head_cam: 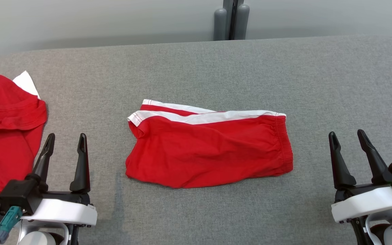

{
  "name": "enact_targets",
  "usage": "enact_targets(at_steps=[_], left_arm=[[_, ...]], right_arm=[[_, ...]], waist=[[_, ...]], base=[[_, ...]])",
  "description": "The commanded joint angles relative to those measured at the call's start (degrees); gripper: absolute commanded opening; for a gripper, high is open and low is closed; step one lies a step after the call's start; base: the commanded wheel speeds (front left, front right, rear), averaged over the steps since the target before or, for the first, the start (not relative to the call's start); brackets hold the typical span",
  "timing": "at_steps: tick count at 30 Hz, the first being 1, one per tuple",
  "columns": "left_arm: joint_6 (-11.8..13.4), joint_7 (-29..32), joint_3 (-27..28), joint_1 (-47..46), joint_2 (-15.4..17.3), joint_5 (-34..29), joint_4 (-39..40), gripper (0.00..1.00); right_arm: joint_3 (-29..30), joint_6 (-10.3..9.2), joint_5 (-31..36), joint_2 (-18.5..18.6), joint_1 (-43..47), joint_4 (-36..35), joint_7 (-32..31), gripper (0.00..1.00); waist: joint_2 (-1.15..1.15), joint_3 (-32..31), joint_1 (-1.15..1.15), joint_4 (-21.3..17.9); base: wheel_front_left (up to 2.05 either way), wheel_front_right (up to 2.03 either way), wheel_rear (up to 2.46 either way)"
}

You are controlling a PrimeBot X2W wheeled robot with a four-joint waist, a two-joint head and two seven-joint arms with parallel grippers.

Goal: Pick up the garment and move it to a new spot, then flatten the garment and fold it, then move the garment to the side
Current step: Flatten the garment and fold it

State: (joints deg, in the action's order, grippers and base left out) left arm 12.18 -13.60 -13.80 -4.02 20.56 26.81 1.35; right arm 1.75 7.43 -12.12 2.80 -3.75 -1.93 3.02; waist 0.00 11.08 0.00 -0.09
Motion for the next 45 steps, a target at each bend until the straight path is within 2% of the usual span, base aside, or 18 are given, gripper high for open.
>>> enact_targets(at_steps=[1,13,24,33,42,43,44,45], left_arm=[[0.30,0.26,-0.07,0.01,0.20,0.09,0.00,1.00],[-0.31,0.26,-1.00,-2.59,-0.22,-0.03,0.29,1.00],[-1.37,-0.69,-2.02,-5.55,-1.85,-0.81,-0.89,1.00],[-2.03,-1.23,-2.40,-6.38,-2.89,-1.40,-1.77,1.00],[-2.44,-1.40,-2.03,-6.64,-3.50,-1.78,-2.48,1.00],[-2.45,-1.41,-1.95,-6.64,-3.53,-1.83,-2.49,1.00],[-2.50,-1.43,-1.89,-6.63,-3.57,-1.86,-2.50,1.00],[-2.54,-1.44,-1.83,-6.61,-3.59,-1.94,-2.52,1.00]], right_arm=[[0.37,0.12,0.08,0.36,0.60,-0.25,-0.30,1.00],[0.51,0.12,-1.18,2.04,-2.93,3.63,-1.93,1.00],[-7.74,0.12,-5.33,4.44,-9.87,15.88,-4.21,1.00],[-7.98,0.11,-8.40,5.58,-11.85,24.73,-3.69,1.00],[-11.66,0.06,-14.81,5.52,-11.20,31.71,-11.07,1.00],[-12.27,0.06,-15.88,5.41,-11.12,32.15,-12.18,0.49],[-12.78,0.06,-16.42,5.68,-11.08,32.38,-12.91,0.39],[-13.20,0.06,-17.16,5.91,-11.12,32.47,-13.48,0.16]], waist=[[0.00,-0.11,0.00,0.11],[0.00,1.79,0.00,2.46],[0.00,4.44,0.00,6.69],[0.00,5.27,0.00,8.39],[0.00,5.45,0.00,8.76],[0.00,5.47,0.00,8.74],[0.00,5.48,0.00,8.72],[0.00,5.47,0.00,8.70]], base=[[0.00,0.00,0.00],[0.00,0.00,0.00],[0.00,0.00,0.00],[0.00,0.00,0.00],[0.00,0.00,0.00],[0.00,0.00,0.00],[0.00,0.00,0.00],[0.00,0.00,0.00]])
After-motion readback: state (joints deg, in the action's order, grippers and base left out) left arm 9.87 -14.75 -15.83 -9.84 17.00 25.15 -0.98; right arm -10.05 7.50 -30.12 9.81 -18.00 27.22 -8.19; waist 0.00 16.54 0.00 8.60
